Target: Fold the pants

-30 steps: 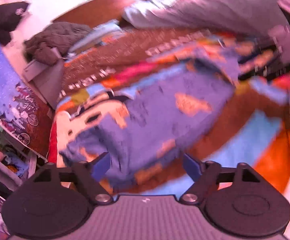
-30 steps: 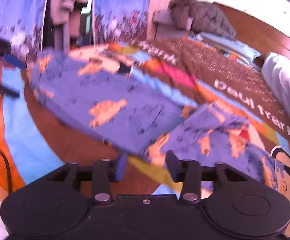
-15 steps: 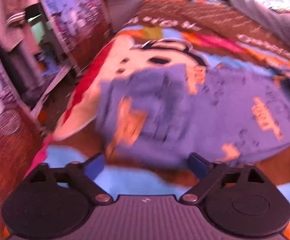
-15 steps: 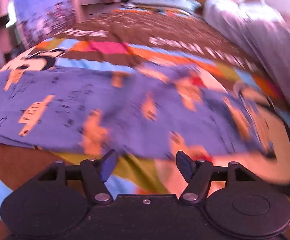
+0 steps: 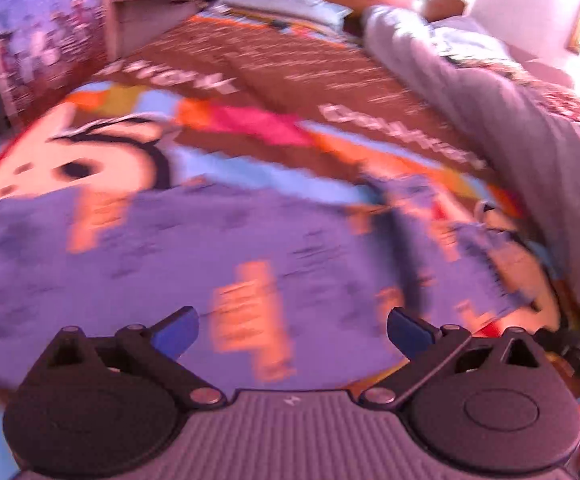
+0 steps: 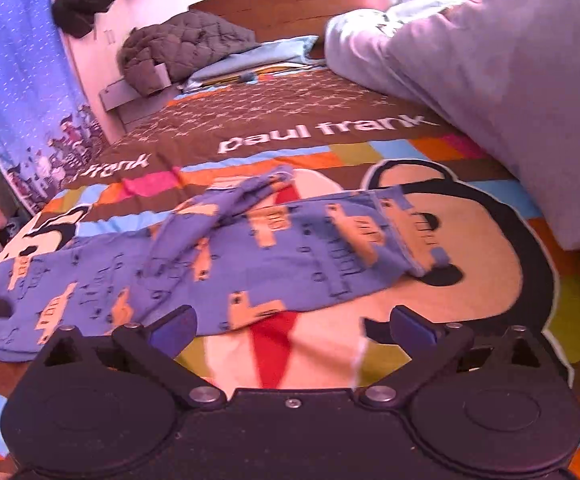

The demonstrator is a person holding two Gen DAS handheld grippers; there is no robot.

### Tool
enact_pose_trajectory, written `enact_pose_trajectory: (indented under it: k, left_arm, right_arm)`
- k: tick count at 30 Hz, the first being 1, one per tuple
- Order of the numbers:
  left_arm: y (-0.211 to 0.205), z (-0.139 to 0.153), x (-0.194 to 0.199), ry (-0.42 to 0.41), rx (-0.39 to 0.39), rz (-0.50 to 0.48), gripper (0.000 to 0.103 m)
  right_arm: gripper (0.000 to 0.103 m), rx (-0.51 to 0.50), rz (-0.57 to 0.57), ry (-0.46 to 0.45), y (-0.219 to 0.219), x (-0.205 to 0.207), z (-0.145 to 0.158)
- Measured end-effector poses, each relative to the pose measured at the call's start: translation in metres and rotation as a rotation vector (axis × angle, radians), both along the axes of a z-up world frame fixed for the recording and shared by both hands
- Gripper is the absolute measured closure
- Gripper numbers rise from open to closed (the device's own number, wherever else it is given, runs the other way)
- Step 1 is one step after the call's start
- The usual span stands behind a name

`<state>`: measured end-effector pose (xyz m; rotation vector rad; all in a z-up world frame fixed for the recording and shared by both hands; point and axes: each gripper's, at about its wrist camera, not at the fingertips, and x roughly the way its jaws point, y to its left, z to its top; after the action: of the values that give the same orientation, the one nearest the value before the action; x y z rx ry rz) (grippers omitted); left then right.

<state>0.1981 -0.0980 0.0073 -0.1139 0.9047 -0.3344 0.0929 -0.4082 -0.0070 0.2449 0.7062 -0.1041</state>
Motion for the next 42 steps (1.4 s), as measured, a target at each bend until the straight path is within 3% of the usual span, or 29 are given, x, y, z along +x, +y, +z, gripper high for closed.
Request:
enact_pose_trajectory:
  k: [4, 9, 12, 14, 15, 19, 22, 27, 32, 37, 42]
  left_arm:
    - [-0.065, -0.014, 0.007, -0.045, 0.067, -0.111, 0.0]
    - [-0.129, -0.023, 0.01, -0.157, 0.309, -0.187, 0.003]
    - [-0.154, -0.028, 0.003, -0.23, 0.413, -0.216, 0.016]
    - [-0.162, -0.032, 0.002, -0.256, 0.44, -0.22, 0.032]
    - [-0.164, -0.034, 0.001, -0.262, 0.442, -0.211, 0.047]
    - [-0.155, -0.039, 0.004, -0.24, 0.367, -0.156, 0.091]
    - [-0.135, -0.04, 0.003, -0.247, 0.267, -0.084, 0.102]
    - [-0.113, -0.053, -0.009, -0.262, 0.161, -0.052, 0.103]
    - [-0.098, -0.056, -0.003, -0.213, 0.043, -0.048, 0.103]
    - [-0.089, -0.064, 0.006, -0.152, -0.012, -0.021, 0.103]
    - [-0.089, -0.067, 0.008, -0.143, -0.007, -0.016, 0.103]
  right_arm:
    - [0.001, 0.04, -0.065, -0.026, -0.029, -0.008, -0.006]
    - [0.001, 0.018, -0.156, -0.018, -0.054, -0.007, -0.01]
    - [0.001, 0.063, -0.188, -0.017, -0.067, -0.009, -0.012]
    - [0.001, 0.089, -0.2, -0.025, -0.071, -0.011, -0.011]
    - [0.001, 0.098, -0.198, -0.036, -0.072, -0.013, -0.01]
    - [0.001, 0.101, -0.178, -0.059, -0.07, -0.017, -0.009]
    - [0.001, 0.086, -0.157, -0.071, -0.066, -0.017, -0.01]
    - [0.001, 0.058, -0.141, -0.065, -0.063, -0.011, -0.012]
    - [0.001, 0.079, -0.081, -0.063, -0.063, 0.019, -0.002]
    - [0.002, 0.04, 0.107, 0.071, -0.033, 0.114, 0.012]
    - [0.014, 0.019, 0.3, 0.258, 0.018, 0.231, 0.011]
